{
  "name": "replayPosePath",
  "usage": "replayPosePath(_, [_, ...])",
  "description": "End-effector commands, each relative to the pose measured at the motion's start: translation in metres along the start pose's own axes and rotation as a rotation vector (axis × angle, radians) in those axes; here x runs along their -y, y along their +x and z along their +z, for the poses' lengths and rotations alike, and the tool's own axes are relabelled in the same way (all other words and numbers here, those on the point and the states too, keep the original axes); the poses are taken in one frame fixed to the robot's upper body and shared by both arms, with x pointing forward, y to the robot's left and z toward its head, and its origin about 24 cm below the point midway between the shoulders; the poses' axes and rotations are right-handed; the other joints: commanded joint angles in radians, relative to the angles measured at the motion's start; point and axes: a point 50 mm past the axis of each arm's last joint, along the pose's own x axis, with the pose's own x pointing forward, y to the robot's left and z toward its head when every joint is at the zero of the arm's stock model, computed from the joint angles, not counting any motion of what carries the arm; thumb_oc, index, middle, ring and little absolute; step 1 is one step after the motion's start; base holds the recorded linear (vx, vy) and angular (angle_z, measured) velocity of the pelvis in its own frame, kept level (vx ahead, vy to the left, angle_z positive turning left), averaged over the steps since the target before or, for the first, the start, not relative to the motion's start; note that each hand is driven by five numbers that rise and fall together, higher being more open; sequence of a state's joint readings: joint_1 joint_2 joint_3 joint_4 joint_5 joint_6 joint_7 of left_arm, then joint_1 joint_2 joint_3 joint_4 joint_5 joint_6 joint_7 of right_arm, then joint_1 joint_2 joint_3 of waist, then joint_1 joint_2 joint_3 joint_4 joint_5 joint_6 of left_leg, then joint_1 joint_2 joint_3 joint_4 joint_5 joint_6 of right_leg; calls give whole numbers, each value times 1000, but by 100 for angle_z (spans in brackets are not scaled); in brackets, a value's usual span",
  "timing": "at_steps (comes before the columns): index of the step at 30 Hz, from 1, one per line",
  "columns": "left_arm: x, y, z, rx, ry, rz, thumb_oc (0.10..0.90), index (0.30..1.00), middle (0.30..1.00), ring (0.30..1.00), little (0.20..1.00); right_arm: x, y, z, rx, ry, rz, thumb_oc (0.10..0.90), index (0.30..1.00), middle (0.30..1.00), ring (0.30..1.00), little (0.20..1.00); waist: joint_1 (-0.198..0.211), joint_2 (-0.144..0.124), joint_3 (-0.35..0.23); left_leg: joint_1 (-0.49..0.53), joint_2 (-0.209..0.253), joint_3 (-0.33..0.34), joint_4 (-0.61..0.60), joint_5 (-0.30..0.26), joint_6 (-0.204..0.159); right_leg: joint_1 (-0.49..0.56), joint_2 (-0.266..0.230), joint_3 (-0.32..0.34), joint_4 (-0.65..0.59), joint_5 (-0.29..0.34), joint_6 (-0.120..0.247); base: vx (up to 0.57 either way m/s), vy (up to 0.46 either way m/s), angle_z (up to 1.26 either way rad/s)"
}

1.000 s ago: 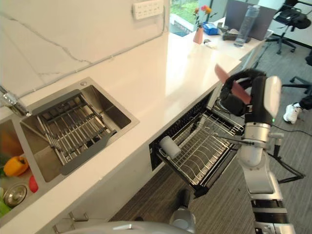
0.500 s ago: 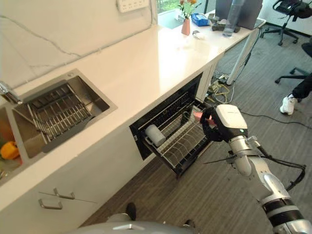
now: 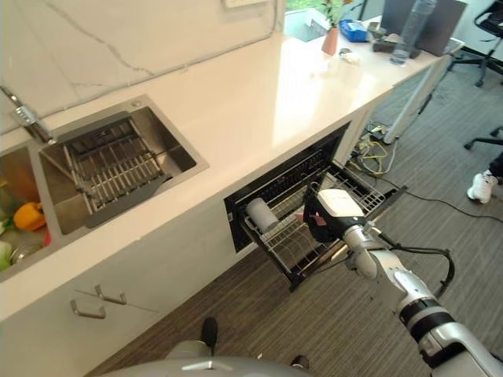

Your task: Place the dishes in the dishwasher.

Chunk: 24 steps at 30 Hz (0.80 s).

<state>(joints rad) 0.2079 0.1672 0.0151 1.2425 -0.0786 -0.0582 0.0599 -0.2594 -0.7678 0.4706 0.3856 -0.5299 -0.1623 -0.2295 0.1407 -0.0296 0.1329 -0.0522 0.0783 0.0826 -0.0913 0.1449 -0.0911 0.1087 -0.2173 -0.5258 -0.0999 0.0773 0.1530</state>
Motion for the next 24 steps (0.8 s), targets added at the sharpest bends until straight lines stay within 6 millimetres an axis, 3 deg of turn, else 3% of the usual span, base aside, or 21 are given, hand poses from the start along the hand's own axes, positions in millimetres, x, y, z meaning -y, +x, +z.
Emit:
replayPosePath(1, [13,3,10,-5,79,-27,800,900,900,900,900,76,32,14,102,-96,-269,400,300,300,300,300,51,39,6,52,-18,8,5,-158,13,-75,-66,-21,23,26,60,-40,21,29])
replayPosePath(7, [11,4,17,18,97,-22,800,900,900,900,900,65,40,-10,-24,-142,-211,400,300,300,300,300,81,50,45,-12,-33,-39,5,-133,12,-111,-86,-59,32,43,64,-43,12,32])
replayPosePath(13, [17,5,34,81,106,-48,800,900,900,900,900,94,54,-23,-92,-268,-273,400,300,300,300,300,101,80,98,-89,-53,-69,4,-99,12,-175,-116,-72,54,59,69,-55,19,17])
replayPosePath(18, [23,4,41,112,108,-60,800,900,900,900,900,99,55,-29,-119,-334,-282,409,314,314,314,314,102,106,116,-107,-62,-77,4,-89,12,-188,-131,-75,64,62,73,-18,14,8])
replayPosePath(19, [26,4,41,113,109,-65,800,900,900,900,900,101,55,-30,-124,-354,-292,494,441,441,441,441,100,113,118,-108,-66,-78,4,-90,13,-192,-136,-72,66,64,75,-23,35,5])
replayPosePath(20, [29,4,41,116,106,-72,800,900,900,900,900,103,56,-27,-117,-355,-317,800,900,900,900,900,96,123,122,-108,-70,-77,4,-91,14,-193,-141,-68,68,66,76,0,0,0])
replayPosePath(24, [30,4,37,103,104,-75,800,900,900,900,900,98,54,-27,-115,-339,-320,800,900,900,900,900,90,129,116,-100,-73,-73,4,-95,17,-185,-145,-66,68,66,77,0,0,0])
